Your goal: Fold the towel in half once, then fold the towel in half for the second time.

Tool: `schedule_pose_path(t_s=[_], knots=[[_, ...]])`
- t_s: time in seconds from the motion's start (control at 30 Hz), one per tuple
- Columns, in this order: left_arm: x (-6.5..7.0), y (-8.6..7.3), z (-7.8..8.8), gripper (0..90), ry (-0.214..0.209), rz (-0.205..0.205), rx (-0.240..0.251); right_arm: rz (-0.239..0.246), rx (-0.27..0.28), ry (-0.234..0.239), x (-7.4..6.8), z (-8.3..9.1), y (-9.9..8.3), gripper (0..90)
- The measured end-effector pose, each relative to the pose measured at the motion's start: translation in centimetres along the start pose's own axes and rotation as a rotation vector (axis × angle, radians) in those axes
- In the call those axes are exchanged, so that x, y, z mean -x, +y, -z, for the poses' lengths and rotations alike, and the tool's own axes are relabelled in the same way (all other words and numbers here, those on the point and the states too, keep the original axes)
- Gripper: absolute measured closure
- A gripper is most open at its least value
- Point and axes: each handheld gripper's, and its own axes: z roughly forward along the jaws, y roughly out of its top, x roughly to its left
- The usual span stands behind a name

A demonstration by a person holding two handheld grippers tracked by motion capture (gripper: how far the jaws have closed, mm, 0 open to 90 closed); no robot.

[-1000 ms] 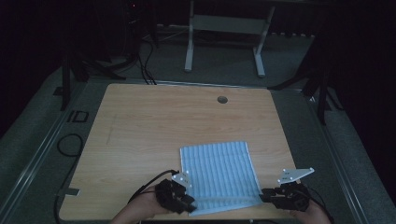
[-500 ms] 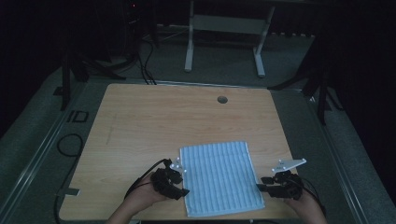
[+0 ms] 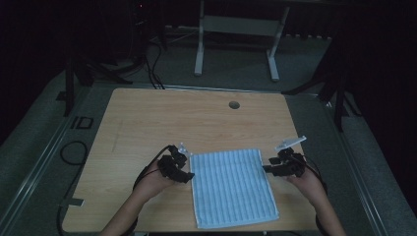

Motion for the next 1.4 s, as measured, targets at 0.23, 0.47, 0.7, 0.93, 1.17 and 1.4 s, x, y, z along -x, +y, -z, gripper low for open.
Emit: schedule_pose_path(t_s=[0.23,0.47,0.7,0.93,1.17,1.4], knots=[[-2.4,2.0,-1.1,34.3,-0.016,0.042,-0.007,-0.001,0.026,0.0,1.7,-0.9,3.3,42.2],[-3.9,2.7,-2.6,34.4,-0.077,0.091,-0.015,-0.018,-0.033,-0.009,3.2,-3.2,4.9,40.1],[-4.1,2.5,-3.9,37.8,-0.064,0.073,-0.039,-0.065,-0.093,0.002,4.3,-5.8,4.8,44.6],[-4.5,2.5,-4.5,55.1,-0.069,0.069,-0.057,-0.113,-0.108,0.037,5.1,-7.3,4.4,58.8],[-4.5,3.3,-5.1,81.2,-0.047,0.076,-0.048,-0.055,-0.145,0.023,4.3,-7.5,5.1,84.5],[-5.3,4.6,-3.9,85.6,0.013,0.093,0.004,-0.048,-0.091,-0.037,4.3,-6.2,6.4,85.2]])
